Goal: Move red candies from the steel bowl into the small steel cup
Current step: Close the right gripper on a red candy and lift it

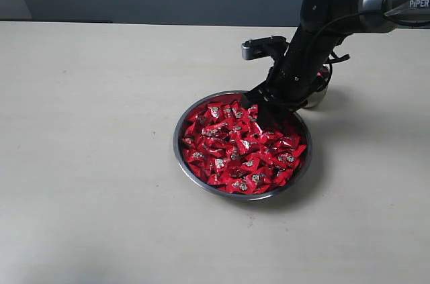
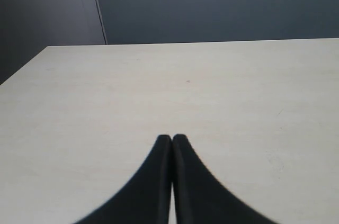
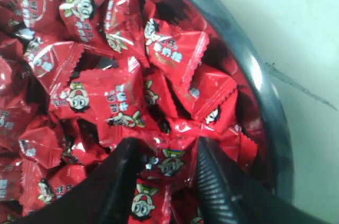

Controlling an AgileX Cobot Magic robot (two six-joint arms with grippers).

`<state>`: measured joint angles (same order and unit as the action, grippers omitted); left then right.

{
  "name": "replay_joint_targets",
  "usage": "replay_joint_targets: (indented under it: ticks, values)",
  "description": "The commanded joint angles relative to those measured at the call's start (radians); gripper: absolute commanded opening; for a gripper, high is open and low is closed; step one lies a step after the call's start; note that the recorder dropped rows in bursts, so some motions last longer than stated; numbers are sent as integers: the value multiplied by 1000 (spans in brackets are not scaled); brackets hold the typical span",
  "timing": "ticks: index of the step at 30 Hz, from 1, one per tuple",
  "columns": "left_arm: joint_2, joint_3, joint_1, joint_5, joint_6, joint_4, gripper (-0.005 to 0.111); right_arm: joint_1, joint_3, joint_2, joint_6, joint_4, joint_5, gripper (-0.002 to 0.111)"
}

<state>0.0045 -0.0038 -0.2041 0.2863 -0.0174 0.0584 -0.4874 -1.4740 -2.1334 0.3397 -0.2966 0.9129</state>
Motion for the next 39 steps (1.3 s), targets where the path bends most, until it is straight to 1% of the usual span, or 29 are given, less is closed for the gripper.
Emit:
replay_joint_targets:
  ticks: [1,2,7,20,21,22,23,24,25,27,39]
  values:
    - [-4,4,7,-2,-3,6,0,-4,5,-14,4,-27,-4,37]
    - [-4,4,7,-2,-3,6,0,-4,5,-15,4,-29,-4,37]
    - [-4,4,7,-2,-3,6,0,-4,5,-28,4,-29,-4,47]
    - [-4,4,7,-2,-3,6,0,-4,5,-30,0,-29,-4,47]
    - [-4,4,7,-2,-3,6,0,-4,5,-28,0,-29,-4,46]
    - [-4,4,7,-2,-3,6,0,-4,5,-26,0,-29,-3,38]
    - [-4,4,7,-2,-3,6,0,-4,5,-24,0,-29,-3,33]
    - [-4,4,7,-2,-3,6,0,-4,5,-24,0,-29,-1,22]
    - [-4,4,7,-2,-3,6,0,-4,5,-24,0,-29,2,14]
    - [-4,4,7,-2,-3,6,0,-4,5,-24,0,-29,7,8]
    - [-4,4,7,-2,-3,6,0,-4,1,58,0,-23,-11,8]
